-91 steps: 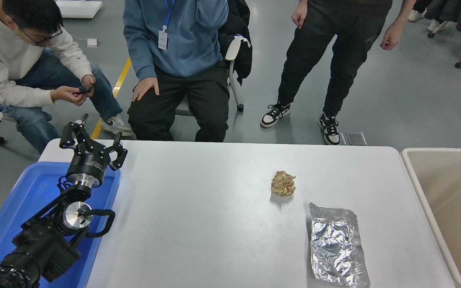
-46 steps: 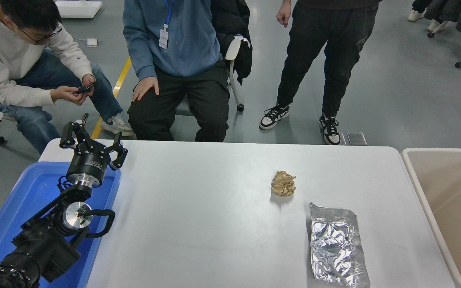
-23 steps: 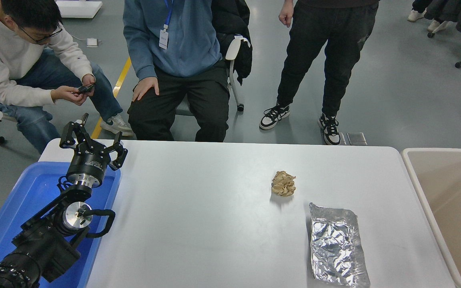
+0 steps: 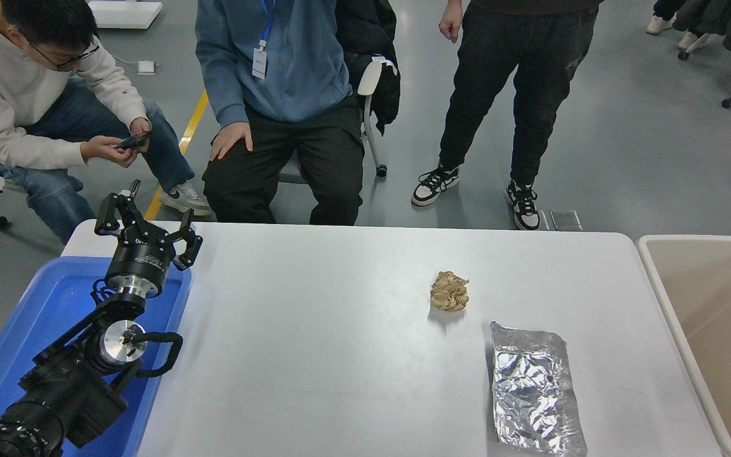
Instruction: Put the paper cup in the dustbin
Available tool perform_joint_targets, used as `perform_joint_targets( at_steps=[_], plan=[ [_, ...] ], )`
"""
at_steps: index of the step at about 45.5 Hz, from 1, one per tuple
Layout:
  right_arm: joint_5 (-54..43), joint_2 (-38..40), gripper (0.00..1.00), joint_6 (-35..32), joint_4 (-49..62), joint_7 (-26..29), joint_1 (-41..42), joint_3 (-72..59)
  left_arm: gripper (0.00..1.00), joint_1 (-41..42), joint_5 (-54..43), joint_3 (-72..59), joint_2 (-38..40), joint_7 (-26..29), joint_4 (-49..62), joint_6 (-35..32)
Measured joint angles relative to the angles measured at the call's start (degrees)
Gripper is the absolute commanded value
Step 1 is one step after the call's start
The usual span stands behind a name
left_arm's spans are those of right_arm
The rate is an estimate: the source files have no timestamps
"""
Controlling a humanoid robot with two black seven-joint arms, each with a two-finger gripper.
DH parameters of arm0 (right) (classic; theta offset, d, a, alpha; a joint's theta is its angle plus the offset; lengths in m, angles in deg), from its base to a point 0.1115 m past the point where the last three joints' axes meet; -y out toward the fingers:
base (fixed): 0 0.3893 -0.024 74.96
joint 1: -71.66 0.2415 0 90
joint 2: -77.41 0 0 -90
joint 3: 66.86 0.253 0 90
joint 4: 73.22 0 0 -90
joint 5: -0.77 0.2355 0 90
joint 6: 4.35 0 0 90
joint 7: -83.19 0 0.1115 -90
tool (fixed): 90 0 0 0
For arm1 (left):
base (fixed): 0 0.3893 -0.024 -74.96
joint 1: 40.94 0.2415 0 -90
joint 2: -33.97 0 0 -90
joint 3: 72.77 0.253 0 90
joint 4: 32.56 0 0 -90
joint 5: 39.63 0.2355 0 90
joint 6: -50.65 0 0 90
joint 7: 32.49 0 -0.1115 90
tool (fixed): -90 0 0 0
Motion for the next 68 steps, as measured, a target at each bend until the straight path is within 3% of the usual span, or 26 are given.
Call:
perform_joint_targets(
  at_steps=[26,42,68],
  plan=[
    [1.2,2.5,1.0,-5.1,-16.8,-11.4,1.9,20.4,1.0,0.0,0.0,0.0,0.0,0.0,0.0,0.0],
    [-0.3,0.0,1.0,-5.4,-28.6,-15.6,1.8,25.9,1.0,0.0,0.0,0.0,0.0,0.0,0.0,0.0],
    [-21.4,-10.1,1.0,-4.9,-37.9,-18.7,-1.6,40.7,1.0,0.0,0.0,0.0,0.0,0.0,0.0,0.0]
  ],
)
